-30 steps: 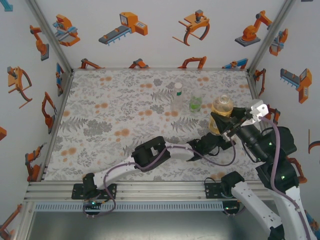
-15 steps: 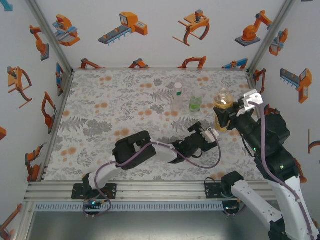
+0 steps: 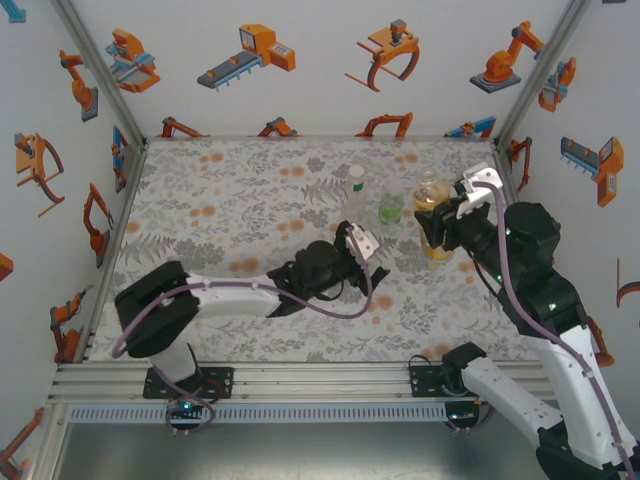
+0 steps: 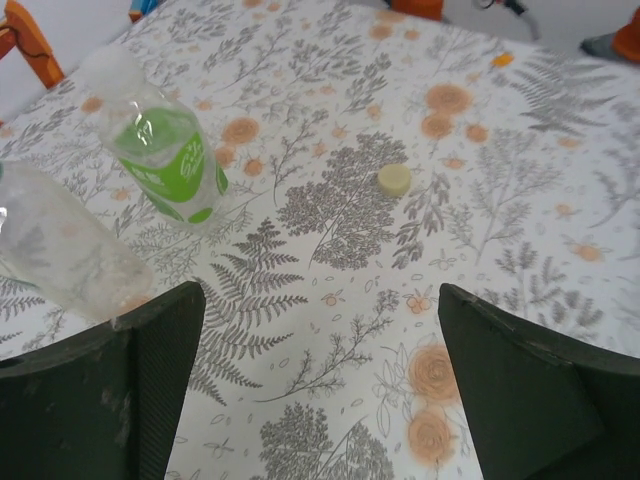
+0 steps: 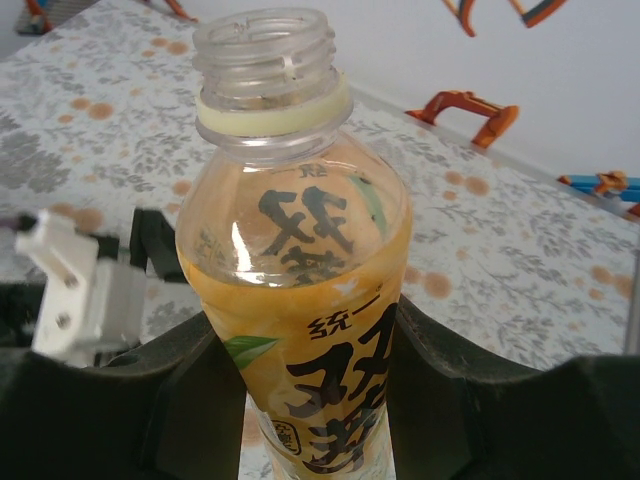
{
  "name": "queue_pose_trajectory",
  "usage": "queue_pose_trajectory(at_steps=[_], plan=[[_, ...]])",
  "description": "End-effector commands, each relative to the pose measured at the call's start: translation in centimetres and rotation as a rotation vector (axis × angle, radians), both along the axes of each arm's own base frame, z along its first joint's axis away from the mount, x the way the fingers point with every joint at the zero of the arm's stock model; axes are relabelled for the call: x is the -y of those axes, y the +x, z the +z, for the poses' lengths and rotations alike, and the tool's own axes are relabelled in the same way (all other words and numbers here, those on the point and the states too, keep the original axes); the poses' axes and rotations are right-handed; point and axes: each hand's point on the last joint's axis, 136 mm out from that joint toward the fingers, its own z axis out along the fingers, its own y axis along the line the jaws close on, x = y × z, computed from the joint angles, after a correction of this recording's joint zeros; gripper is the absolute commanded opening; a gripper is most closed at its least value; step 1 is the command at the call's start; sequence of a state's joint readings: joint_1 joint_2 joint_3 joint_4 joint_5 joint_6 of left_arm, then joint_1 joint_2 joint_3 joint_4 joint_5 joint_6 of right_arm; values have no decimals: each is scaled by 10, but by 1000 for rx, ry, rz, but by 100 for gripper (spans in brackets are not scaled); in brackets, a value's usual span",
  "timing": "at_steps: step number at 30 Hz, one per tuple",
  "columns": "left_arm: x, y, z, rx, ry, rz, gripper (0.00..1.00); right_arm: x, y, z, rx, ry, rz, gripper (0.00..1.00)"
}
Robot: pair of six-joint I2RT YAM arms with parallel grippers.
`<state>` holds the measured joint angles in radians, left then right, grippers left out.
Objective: Screw on the bottle caps
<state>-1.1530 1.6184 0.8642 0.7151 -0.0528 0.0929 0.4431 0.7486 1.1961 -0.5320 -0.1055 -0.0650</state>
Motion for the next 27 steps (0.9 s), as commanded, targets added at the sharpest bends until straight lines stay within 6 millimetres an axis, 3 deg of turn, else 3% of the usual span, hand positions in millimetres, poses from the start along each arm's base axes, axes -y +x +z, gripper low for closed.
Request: queue_pose_trajectory(at_steps=[1,7,13,18,22,27], plan=[[-14,-32,32,-80,-22,-193,90,-25,-9,11,14,87,144,17],[-52,-52,97,-16,-161,-339,94,-56,-17,17,20,204,333,16],[-75,-51,154,50,-372,-336,99,-80,-27,38,59,376,519,16],[-76,-47,173,57,-445,-359,98,-90,-34,57,92,510,646,16],[-74,-53,194,43,-502,-449,98,-96,-34,62,94,550,702,16],[-66,-55,205,20,-496,-504,100,-102,-36,68,109,585,762,16]])
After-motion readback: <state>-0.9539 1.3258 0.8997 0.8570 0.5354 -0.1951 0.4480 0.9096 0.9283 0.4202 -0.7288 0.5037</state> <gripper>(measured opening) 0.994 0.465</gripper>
